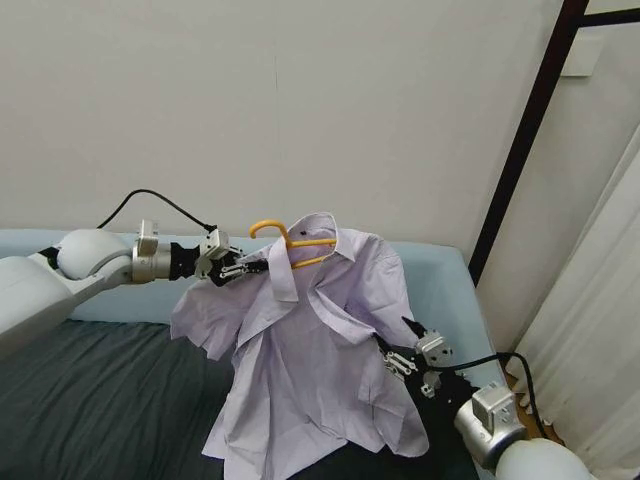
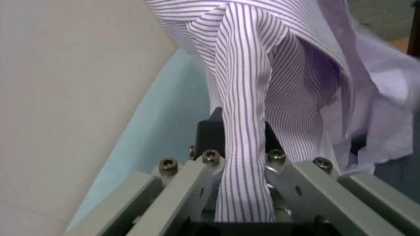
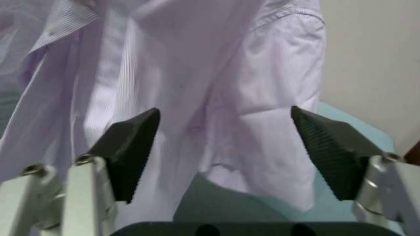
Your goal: Pick up the clothes from the sofa and hang them on the clothes hanger.
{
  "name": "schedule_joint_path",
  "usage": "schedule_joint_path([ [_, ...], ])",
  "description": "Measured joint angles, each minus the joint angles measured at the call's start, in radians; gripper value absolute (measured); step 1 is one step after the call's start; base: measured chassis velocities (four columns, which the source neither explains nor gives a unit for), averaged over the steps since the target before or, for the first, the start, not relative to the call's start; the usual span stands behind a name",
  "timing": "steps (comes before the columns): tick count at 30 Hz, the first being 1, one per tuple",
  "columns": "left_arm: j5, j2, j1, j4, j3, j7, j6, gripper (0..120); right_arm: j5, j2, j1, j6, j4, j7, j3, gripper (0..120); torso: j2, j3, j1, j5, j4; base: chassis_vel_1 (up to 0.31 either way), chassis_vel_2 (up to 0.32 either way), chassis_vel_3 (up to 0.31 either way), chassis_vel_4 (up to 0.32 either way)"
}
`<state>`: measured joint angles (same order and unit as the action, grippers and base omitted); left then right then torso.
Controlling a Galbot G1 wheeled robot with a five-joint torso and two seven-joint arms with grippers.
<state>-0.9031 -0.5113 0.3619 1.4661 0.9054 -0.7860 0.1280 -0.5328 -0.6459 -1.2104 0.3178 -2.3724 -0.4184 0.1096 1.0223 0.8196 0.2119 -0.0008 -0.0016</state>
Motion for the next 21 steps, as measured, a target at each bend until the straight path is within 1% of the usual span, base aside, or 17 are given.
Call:
schedule_joint_path([
  [1, 0.004, -0.021, 0.011, -0.02, 0.006, 0.0, 0.003, 1, 0.009, 0.003, -0.014, 0.0, -0.004, -0.001, 0.003, 88, 0.0, 0.0, 0.0, 0.0, -0.0001, 0.0, 0.0, 0.0, 0.0],
  [3, 0.01, -0.053, 0.029, -0.052, 0.018, -0.001, 0.007, 1, 0.014, 0.005, -0.025, -0.002, -0.012, -0.001, 0.002, 96, 0.0, 0.0, 0.0, 0.0002, -0.0002, 0.0, 0.0, 0.0, 0.0],
  [4, 0.01, -0.053, 0.029, -0.052, 0.018, -0.001, 0.007, 1, 0.014, 0.005, -0.025, -0.002, -0.012, -0.001, 0.002, 96, 0.0, 0.0, 0.0, 0.0002, -0.0002, 0.0, 0.0, 0.0, 0.0],
  [5, 0.014, -0.062, 0.035, -0.061, 0.022, -0.003, 0.008, 1, 0.004, 0.006, -0.02, -0.003, -0.019, -0.002, 0.001, 98, 0.0, 0.0, 0.0, 0.0003, -0.0001, 0.0, 0.0, 0.0, 0.0],
  [7, 0.021, -0.072, 0.039, -0.064, 0.029, -0.005, 0.008, 1, -0.048, 0.01, 0.02, -0.002, -0.034, -0.016, 0.0, 100, 0.0, 0.0, 0.0, 0.0003, 0.0, 0.0, 0.0, 0.0, 0.0],
  [8, 0.024, -0.074, 0.04, -0.06, 0.034, -0.005, 0.008, 1, -0.097, 0.015, 0.054, 0.002, -0.04, -0.029, -0.001, 100, 0.0, 0.0, 0.0, 0.0001, 0.0003, 0.0, 0.0, 0.0, 0.0],
  [9, 0.024, -0.074, 0.04, -0.06, 0.034, -0.005, 0.008, 1, -0.097, 0.015, 0.054, 0.002, -0.04, -0.029, -0.001, 100, 0.0, 0.0, 0.0, 0.0001, 0.0003, 0.0, 0.0, 0.0, 0.0],
  [11, 0.034, -0.076, 0.034, -0.045, 0.04, -0.004, 0.008, 1, -0.247, 0.026, 0.139, 0.016, -0.043, -0.065, -0.011, 100, 0.0, 0.0, 0.0, -0.0001, 0.0008, 0.0, 0.0, 0.0, 0.0],
  [12, 0.041, -0.079, 0.025, -0.035, 0.042, -0.001, 0.008, 1, -0.389, 0.03, 0.204, 0.018, -0.039, -0.091, -0.019, 100, 0.0, 0.0, 0.0, 0.0, 0.0009, 0.0, 0.0, 0.0, 0.0],
  [13, 0.048, -0.084, 0.018, -0.029, 0.043, 0.002, 0.008, 1, -0.49, 0.029, 0.25, 0.021, -0.031, -0.116, -0.026, 100, 0.0, 0.0, 0.0, -0.0002, 0.0008, 0.0, 0.0, 0.0, 0.0],
  [14, 0.048, -0.084, 0.018, -0.029, 0.043, 0.002, 0.008, 1, -0.49, 0.029, 0.25, 0.021, -0.031, -0.116, -0.026, 100, 0.0, 0.0, 0.0, -0.0002, 0.0008, 0.0, 0.0, 0.0, 0.0],
  [15, 0.056, -0.091, 0.011, -0.026, 0.046, 0.006, 0.008, 1, -0.61, 0.024, 0.32, 0.021, -0.02, -0.155, -0.036, 100, 0.0, 0.0, 0.0, -0.0001, 0.0005, 0.0, 0.0, 0.0, 0.0],
  [16, 0.061, -0.099, 0.005, -0.024, 0.047, 0.01, 0.008, 1, -0.666, 0.021, 0.366, 0.02, -0.012, -0.177, -0.045, 100, 0.0, 0.0, 0.0, 0.0, 0.0005, 0.0, 0.0, 0.0, 0.0],
  [17, 0.064, -0.11, -0.001, -0.024, 0.047, 0.015, 0.007, 1, -0.705, 0.021, 0.414, 0.02, -0.007, -0.195, -0.056, 100, 0.0, 0.0, 0.0, 0.0, 0.0006, 0.0, 0.0, 0.0, 0.0],
  [19, 0.065, -0.119, -0.003, -0.026, 0.048, 0.016, 0.007, 1, -0.716, 0.023, 0.437, 0.023, -0.006, -0.203, -0.063, 100, 0.0, 0.0, 0.0, 0.0, 0.0009, 0.0, 0.0, 0.0, 0.0],
  [21, 0.066, -0.147, -0.006, -0.031, 0.052, 0.017, 0.006, 1, -0.704, 0.031, 0.482, 0.039, 0.0, -0.223, -0.084, 100, 0.0, 0.0, 0.0, -0.0002, -0.0001, 0.0, 0.0, 0.0, 0.0],
])
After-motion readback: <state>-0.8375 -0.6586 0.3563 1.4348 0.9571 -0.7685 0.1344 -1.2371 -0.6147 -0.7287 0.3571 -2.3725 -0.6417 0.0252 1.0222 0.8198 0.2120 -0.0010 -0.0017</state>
